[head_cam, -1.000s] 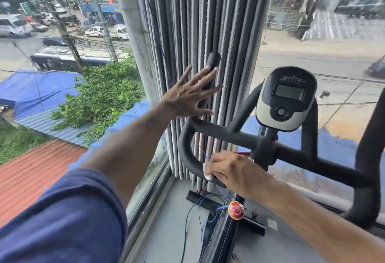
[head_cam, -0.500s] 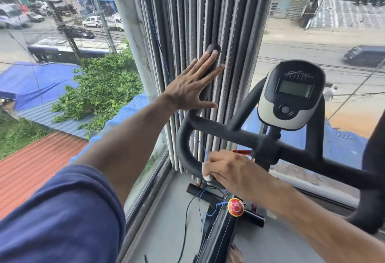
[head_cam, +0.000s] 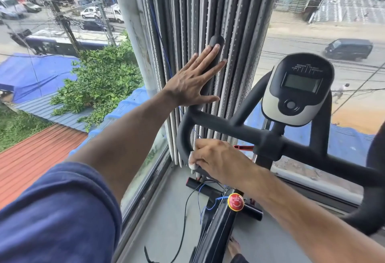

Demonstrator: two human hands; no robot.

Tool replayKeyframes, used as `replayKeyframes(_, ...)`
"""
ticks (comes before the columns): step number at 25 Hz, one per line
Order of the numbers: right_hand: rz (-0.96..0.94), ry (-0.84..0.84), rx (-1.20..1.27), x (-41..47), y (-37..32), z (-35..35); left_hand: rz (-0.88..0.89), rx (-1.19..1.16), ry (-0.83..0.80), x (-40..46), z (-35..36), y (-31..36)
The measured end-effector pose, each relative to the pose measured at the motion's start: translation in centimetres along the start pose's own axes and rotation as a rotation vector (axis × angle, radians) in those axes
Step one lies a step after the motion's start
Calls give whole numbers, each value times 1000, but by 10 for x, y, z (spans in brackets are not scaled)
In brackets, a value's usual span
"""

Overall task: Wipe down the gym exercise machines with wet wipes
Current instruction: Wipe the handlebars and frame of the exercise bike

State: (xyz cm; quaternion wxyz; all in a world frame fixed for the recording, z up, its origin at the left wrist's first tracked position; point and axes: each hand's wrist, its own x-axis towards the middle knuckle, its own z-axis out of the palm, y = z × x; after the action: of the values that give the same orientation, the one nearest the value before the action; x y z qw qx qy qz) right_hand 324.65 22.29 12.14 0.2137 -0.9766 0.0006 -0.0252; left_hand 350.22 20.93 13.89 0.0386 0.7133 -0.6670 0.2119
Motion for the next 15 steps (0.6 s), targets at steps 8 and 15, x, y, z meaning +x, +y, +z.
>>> replayKeyframes(8, -72, -73, -242, -33, 6, -10, 42, 9, 23, 0, 3, -3)
replayKeyframes(15, 17, 189, -251, 54, -7, 15, 196, 303, -21, 18, -17, -18)
